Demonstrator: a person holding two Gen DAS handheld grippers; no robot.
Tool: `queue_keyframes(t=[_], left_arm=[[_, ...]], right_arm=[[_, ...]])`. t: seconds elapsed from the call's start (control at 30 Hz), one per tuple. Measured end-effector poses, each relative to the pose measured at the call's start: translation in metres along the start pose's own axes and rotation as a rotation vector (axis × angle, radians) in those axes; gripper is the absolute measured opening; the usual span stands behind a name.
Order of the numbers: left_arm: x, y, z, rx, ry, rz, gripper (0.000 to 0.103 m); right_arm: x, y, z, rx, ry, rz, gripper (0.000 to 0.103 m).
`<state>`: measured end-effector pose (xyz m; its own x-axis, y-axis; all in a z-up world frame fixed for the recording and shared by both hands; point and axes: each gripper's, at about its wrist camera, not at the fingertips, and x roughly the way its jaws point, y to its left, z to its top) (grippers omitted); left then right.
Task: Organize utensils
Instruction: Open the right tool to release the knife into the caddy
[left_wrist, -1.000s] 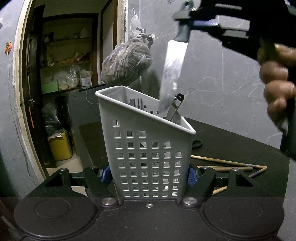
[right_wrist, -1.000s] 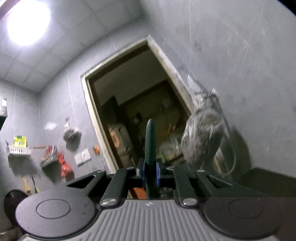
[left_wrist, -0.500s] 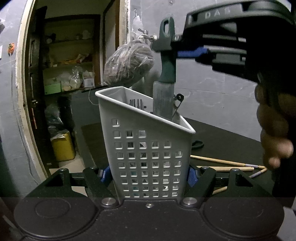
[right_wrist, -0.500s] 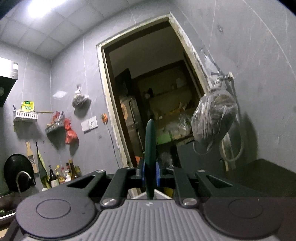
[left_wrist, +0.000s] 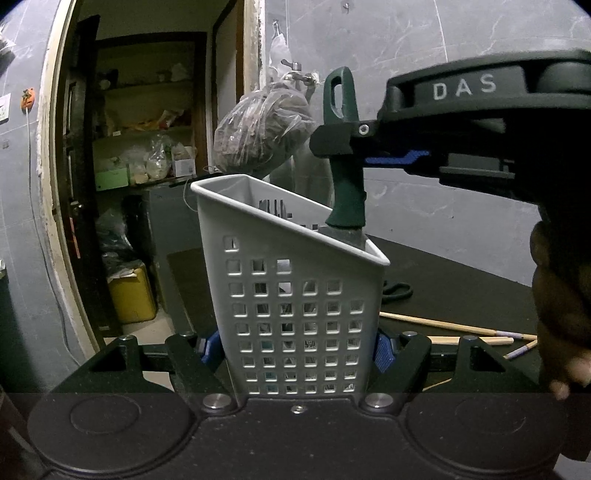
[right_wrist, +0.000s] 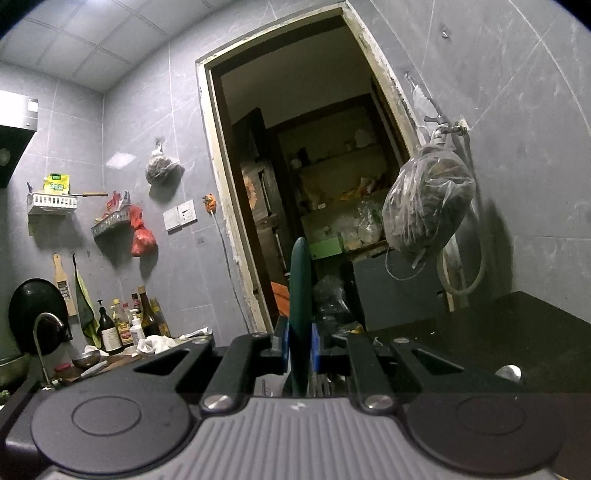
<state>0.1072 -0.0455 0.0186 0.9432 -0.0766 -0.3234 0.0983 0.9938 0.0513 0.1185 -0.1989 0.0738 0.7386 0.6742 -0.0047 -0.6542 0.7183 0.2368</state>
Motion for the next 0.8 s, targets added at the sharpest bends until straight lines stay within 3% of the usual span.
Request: queue_keyframes(t=[0.57, 0.6, 0.67, 0.77, 0.8], left_arm=[[0.002, 0.004, -0.005, -0.003, -0.016, -0.012, 0.076], [0.001, 0.005, -0.006, -0.004, -0.017, -0.012, 0.076], [0.001, 0.004, -0.006, -0.006, -0.017, -0.012, 0.076], [0.0, 0.004, -0.006, -0.007, -0.017, -0.012, 0.076], [0.0, 0.005, -0.006, -0.007, -0.017, -0.011, 0.076]], right_arm=[[0.011, -0.005, -0.006, -0.017, 0.016, -0.012, 0.019], [0.01, -0.005, -0.006, -0.017, 0.014, -0.012, 0.023], [0.009, -0.006, -0.006, -0.014, 0.005, -0.013, 0.044], [0.002, -0.007, -0.005, -0.009, -0.031, -0.014, 0.05], [-0.001, -0.008, -0.004, -0.004, -0.045, -0.018, 0.057]])
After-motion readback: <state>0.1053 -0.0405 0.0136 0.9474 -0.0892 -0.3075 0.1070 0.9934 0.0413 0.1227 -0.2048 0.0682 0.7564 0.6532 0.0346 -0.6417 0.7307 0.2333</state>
